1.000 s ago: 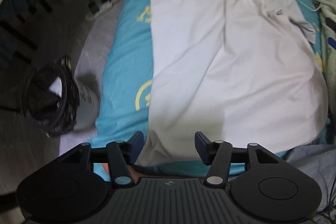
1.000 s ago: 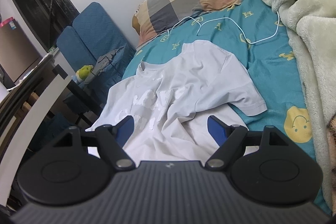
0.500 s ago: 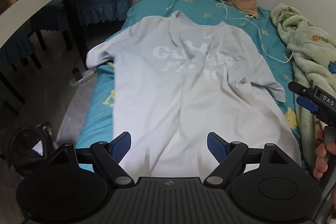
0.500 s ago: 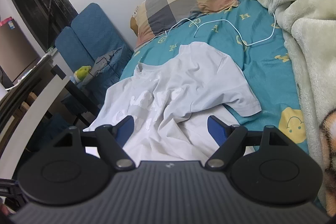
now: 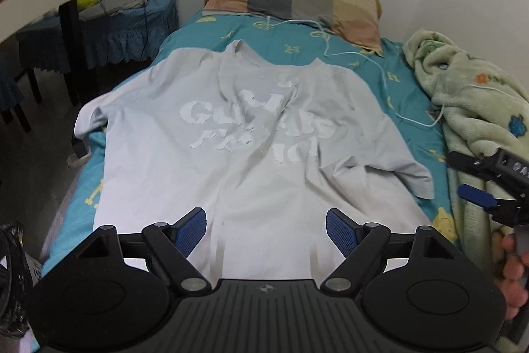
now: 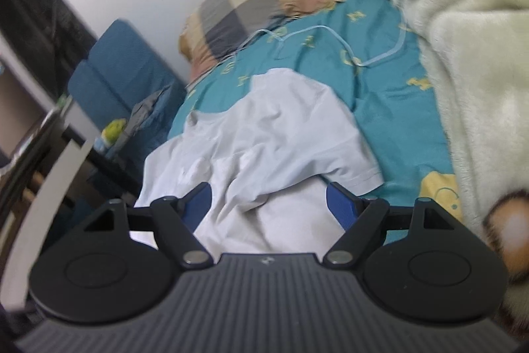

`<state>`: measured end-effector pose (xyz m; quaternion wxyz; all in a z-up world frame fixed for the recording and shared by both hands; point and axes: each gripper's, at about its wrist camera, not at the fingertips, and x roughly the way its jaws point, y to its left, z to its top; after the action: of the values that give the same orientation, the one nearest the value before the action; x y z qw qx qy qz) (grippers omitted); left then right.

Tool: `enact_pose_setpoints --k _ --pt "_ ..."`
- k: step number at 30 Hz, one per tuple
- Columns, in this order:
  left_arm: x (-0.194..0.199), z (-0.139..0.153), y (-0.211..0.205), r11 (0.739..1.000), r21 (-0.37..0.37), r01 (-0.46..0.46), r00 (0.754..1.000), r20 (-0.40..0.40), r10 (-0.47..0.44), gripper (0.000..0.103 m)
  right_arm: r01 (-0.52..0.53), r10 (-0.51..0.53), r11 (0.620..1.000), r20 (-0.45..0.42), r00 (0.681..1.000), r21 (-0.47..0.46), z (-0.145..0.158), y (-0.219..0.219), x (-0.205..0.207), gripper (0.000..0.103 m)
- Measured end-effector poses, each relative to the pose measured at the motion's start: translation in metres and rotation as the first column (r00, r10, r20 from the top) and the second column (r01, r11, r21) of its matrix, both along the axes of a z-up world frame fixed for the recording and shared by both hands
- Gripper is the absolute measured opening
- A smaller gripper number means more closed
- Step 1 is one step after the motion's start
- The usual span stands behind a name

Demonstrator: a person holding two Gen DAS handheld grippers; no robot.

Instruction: Fold clothes

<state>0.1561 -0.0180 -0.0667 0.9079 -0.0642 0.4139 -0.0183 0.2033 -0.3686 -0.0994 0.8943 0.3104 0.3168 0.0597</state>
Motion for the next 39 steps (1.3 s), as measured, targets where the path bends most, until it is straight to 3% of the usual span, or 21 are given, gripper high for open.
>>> enact_pose_setpoints --k 5,10,14,16,17,18,20,22,25,28,32,37,39 --pt "-0.003 -0.015 0.021 0.999 0.032 -0.011 1.0 -0.016 0.011 0.082 0.064 -0.061 0.997 -0.083 0.995 0.031 -0.022 -0.01 0.034 0.079" --pt "0.009 -0.021 0.038 0.997 -0.078 -0.022 0.999 -0.033 0.02 0.082 0.11 -0.108 0.994 -0.144 0.984 0.009 -0.049 -0.013 0.075 0.074" --pt "0.018 -0.027 0.045 0.995 -0.086 -0.043 0.999 -0.016 0.042 0.082 0.167 -0.167 0.986 -0.197 0.966 -0.02 -0.074 -0.016 0.094 0.062" --pt "0.024 -0.031 0.051 0.992 -0.115 -0.055 0.998 -0.031 0.052 0.082 0.169 -0.176 0.984 -0.197 0.965 -0.052 -0.079 -0.015 0.098 0.049" --pt "0.026 -0.034 0.054 0.988 -0.139 -0.065 0.997 -0.044 0.06 0.082 0.165 -0.174 0.984 -0.197 0.965 -0.064 -0.079 -0.013 0.101 0.024" --pt "0.028 -0.036 0.058 0.983 -0.165 -0.076 0.996 -0.058 0.067 0.082 0.159 -0.171 0.984 -0.199 0.965 -0.078 -0.077 -0.012 0.104 0.011" --pt "0.031 -0.038 0.064 0.975 -0.204 -0.092 0.994 -0.069 0.079 0.082 0.143 -0.164 0.983 -0.191 0.968 -0.118 -0.072 -0.008 0.109 0.006" --pt "0.031 -0.037 0.068 0.969 -0.225 -0.102 0.994 -0.069 0.089 0.082 0.12 -0.149 0.972 -0.134 0.98 -0.203 -0.053 -0.001 0.112 0.006" --pt "0.029 -0.033 0.071 0.966 -0.236 -0.105 0.994 -0.052 0.096 0.082 0.093 -0.09 0.943 0.024 0.996 -0.318 -0.014 0.014 0.108 0.006" --pt "0.028 -0.029 0.072 0.963 -0.246 -0.107 0.994 -0.039 0.1 0.082 0.008 0.042 0.922 0.123 0.992 -0.387 0.006 0.039 0.097 0.006" --pt "0.024 -0.028 0.069 0.963 -0.251 -0.099 0.995 -0.033 0.094 0.082 -0.242 0.286 0.886 0.056 0.957 -0.397 -0.015 0.092 0.091 0.006" --pt "0.019 -0.028 0.071 0.967 -0.232 -0.107 0.994 -0.03 0.103 0.082 -0.378 0.393 0.865 -0.023 0.919 -0.33 -0.053 0.13 0.084 0.011" --pt "0.018 -0.03 0.073 0.965 -0.233 -0.117 0.993 -0.039 0.111 0.082 -0.386 0.405 0.868 -0.005 0.914 -0.311 -0.047 0.127 0.08 0.024"
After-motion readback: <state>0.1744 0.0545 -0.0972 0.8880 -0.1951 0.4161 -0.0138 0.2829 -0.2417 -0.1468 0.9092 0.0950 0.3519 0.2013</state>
